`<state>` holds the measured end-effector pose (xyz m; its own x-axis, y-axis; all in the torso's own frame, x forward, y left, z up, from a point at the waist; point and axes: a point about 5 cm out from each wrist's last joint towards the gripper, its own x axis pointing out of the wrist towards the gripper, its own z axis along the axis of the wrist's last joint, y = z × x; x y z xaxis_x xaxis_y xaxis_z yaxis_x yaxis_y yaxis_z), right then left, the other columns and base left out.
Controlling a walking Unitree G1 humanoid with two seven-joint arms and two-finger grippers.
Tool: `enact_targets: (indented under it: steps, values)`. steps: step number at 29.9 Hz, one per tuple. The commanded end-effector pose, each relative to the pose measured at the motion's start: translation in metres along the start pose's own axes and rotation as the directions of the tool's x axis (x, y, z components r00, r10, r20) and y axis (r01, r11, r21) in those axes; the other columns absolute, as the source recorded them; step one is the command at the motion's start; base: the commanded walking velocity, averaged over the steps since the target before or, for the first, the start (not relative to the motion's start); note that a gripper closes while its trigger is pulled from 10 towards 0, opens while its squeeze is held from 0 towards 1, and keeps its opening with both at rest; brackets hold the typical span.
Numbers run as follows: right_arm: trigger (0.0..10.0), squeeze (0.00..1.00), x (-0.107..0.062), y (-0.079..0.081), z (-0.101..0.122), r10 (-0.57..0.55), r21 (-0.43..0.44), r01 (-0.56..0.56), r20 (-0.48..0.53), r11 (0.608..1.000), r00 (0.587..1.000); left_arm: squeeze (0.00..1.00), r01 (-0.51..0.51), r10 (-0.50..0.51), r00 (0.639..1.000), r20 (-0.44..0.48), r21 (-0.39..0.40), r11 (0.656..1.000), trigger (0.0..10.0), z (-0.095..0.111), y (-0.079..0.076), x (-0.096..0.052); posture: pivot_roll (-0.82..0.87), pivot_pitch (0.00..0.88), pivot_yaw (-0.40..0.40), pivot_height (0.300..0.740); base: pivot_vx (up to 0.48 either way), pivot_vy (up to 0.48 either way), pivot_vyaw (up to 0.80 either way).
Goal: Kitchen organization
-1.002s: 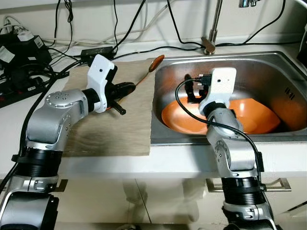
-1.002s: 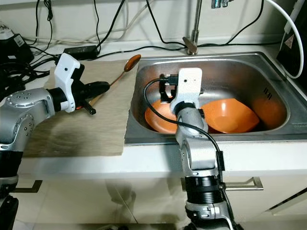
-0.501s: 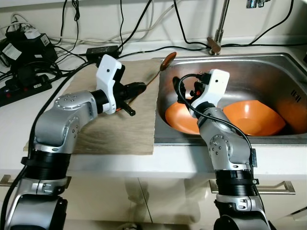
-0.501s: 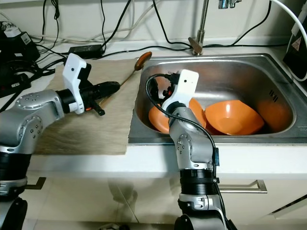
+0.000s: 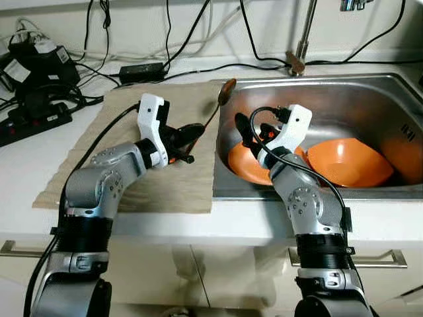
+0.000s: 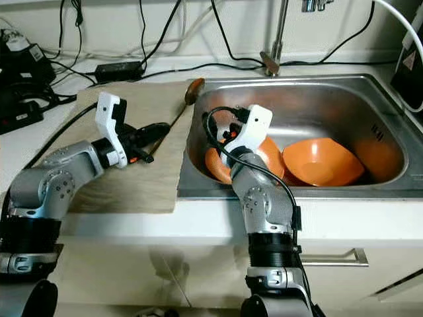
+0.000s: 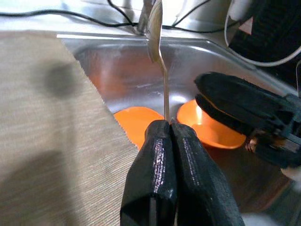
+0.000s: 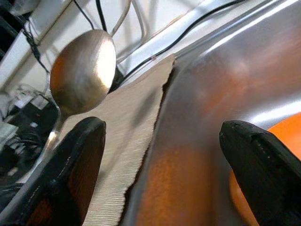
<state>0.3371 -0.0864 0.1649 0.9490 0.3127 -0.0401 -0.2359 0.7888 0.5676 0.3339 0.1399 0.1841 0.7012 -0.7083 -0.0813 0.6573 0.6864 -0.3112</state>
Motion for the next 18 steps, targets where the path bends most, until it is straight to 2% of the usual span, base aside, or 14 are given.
enact_targets:
  steps: [1,10,18]
  values:
    - [10.0,0.00,0.009,0.042,-0.007,0.121,0.139,-0.120,0.003,0.983,0.993,0.00,0.000,0.000,0.999,0.034,-0.006,1.000,0.0,0.009,0.000,0.000,-0.05,0.000,0.097,0.740,0.000,0.000,0.00]
    - [10.0,0.00,0.012,0.062,-0.010,0.233,0.289,-0.216,-0.024,0.933,0.972,0.00,0.026,-0.024,0.999,0.044,-0.045,0.999,0.0,0.009,-0.003,0.004,-0.05,0.000,0.099,0.740,0.000,0.000,0.00]
    - [10.0,0.00,0.015,0.076,-0.015,0.297,0.363,-0.258,-0.054,0.895,0.953,0.00,0.046,-0.042,0.998,0.040,-0.109,0.993,0.0,0.001,-0.006,0.009,-0.05,0.004,0.100,0.740,0.000,0.000,0.00]
